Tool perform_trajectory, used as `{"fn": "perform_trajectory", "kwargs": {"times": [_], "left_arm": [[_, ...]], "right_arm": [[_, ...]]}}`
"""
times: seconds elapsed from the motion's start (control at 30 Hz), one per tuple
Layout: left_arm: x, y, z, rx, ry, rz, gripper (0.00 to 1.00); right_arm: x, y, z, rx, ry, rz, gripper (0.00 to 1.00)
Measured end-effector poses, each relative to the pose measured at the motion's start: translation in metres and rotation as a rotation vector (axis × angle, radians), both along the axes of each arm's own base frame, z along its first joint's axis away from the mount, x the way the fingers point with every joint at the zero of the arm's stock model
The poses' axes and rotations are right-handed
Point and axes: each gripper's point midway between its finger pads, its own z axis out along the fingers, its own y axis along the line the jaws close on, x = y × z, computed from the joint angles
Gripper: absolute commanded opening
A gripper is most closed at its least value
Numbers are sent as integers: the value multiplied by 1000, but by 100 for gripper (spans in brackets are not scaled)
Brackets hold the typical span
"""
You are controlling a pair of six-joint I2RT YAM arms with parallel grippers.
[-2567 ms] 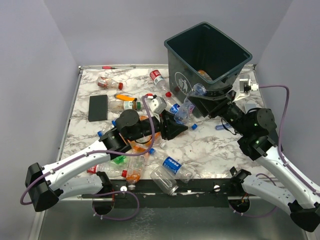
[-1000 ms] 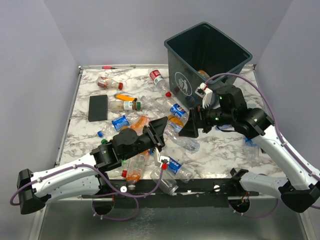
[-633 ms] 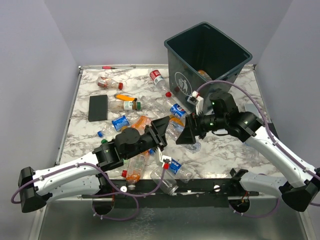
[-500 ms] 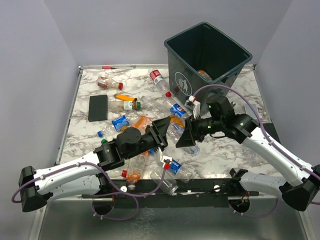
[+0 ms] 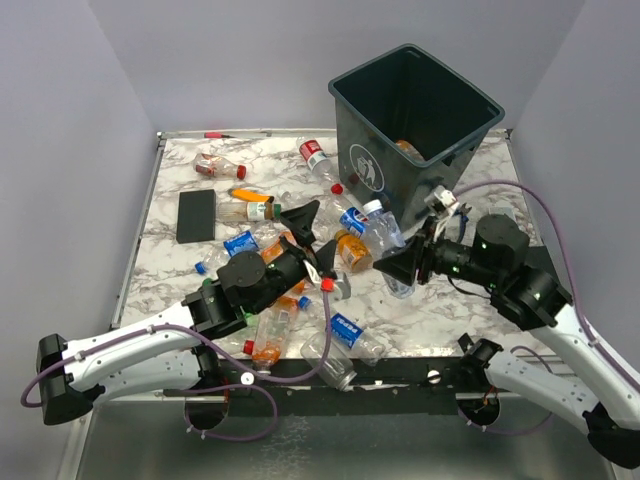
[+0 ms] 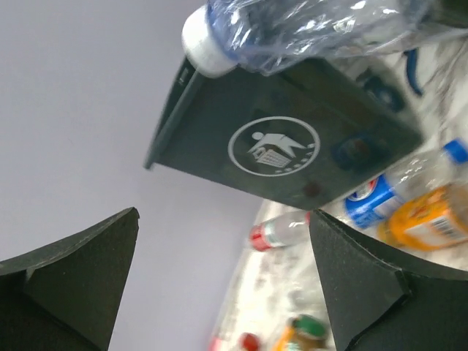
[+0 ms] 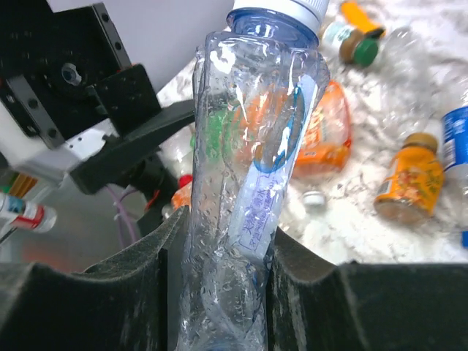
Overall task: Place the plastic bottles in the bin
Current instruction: Place the plastic bottle in the trash bin.
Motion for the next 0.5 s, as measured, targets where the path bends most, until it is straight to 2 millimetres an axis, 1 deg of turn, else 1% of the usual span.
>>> {"fn": "perform_trajectory", "kwargs": {"times": [0.07,0.13,0.17,0.23,0.33,0.4,0.47,0.5], "left_arm": [[0,4,0,-106,104,22,99],[-1,5,2,-253,247,32,99],[-3,4,4,-342,334,26,99],[-9,-1,18,-513,480,-5,99],[-26,-19,52,-794,707,-160,99],[-34,-36,67,-911,850,-270,99],[-37,-51,81,-998,984,-365,99],[-37,-56,84,-1020,1027,-395,98]], "right_arm": [[3,-6,5,38,-66,-37,26],[4,-11,6,86,-134,-64,26],[5,-12,5,103,-157,-72,25],[7,-12,7,134,-197,-76,25],[12,-8,10,172,-248,-77,24],[14,-6,12,190,-273,-77,24],[16,-5,17,208,-301,-77,24],[16,-5,21,217,-313,-77,24]]}}
